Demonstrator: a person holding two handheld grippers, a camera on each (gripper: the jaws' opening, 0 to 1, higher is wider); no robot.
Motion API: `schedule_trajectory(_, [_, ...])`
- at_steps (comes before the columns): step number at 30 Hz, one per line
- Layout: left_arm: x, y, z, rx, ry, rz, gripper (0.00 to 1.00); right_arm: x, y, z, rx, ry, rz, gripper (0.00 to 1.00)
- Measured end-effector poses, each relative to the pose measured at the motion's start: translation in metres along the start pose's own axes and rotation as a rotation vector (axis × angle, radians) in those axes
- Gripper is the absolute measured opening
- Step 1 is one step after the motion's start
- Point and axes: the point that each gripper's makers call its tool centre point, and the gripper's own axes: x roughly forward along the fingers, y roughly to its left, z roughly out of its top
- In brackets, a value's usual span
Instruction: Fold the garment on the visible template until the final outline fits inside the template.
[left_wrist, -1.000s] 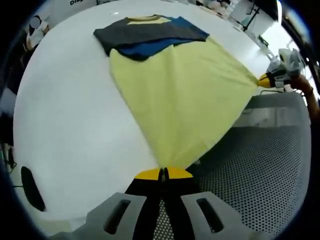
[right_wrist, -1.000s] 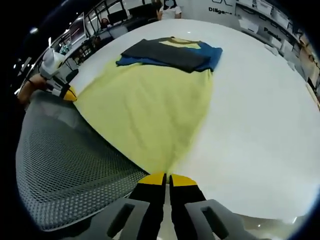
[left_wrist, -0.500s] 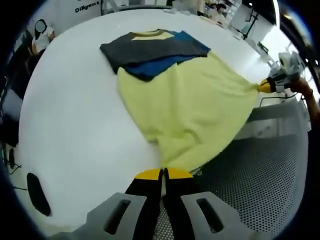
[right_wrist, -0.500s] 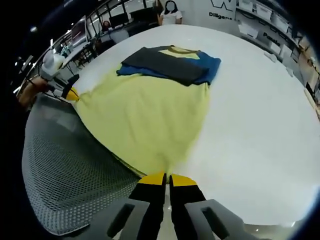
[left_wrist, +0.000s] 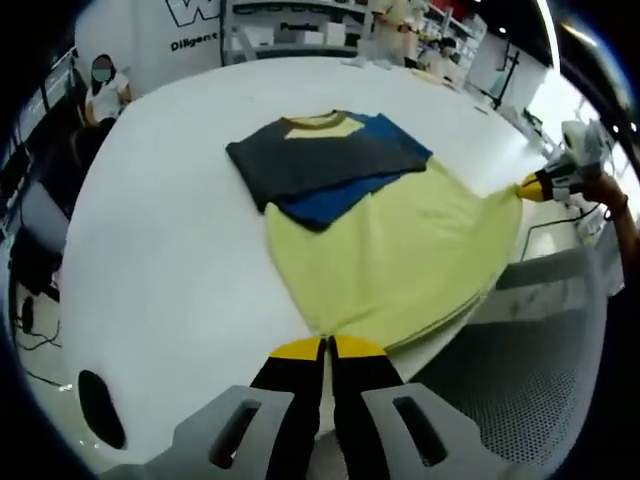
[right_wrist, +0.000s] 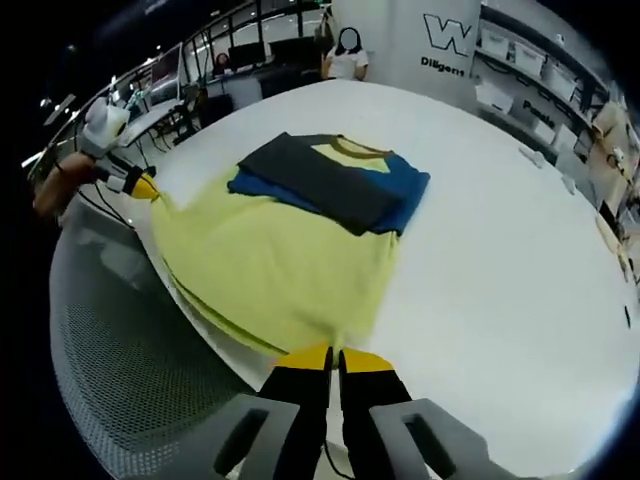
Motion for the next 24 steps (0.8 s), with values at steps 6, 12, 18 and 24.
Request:
schedule_trajectory(6, [-0.001,0.009,0.024,-0.007,-0.068,0.029,0.00,0.000,-0.010,0.018,0.000,-0.040,-0.022,0.00])
schedule_trajectory(12, [-0.004,0.015,0.041,-0.029,-0.117,0.045,0.00,-0.003,-0.019,0.039,-0.016,-0.086,-0.033,0.00])
schedule_trajectory(18, [-0.009,0.026,0.061,-0.067,-0.155,0.057,0.00,-0.003,-0.024,0.060,-0.051,-0.120,-0.029,0.00])
schedule_trajectory(24, [-0.009,0.037,0.082,-0.071,-0.188,0.058,0.00,-0.002,-0.039,0.077,-0.040,-0.145,-0.047,0.00])
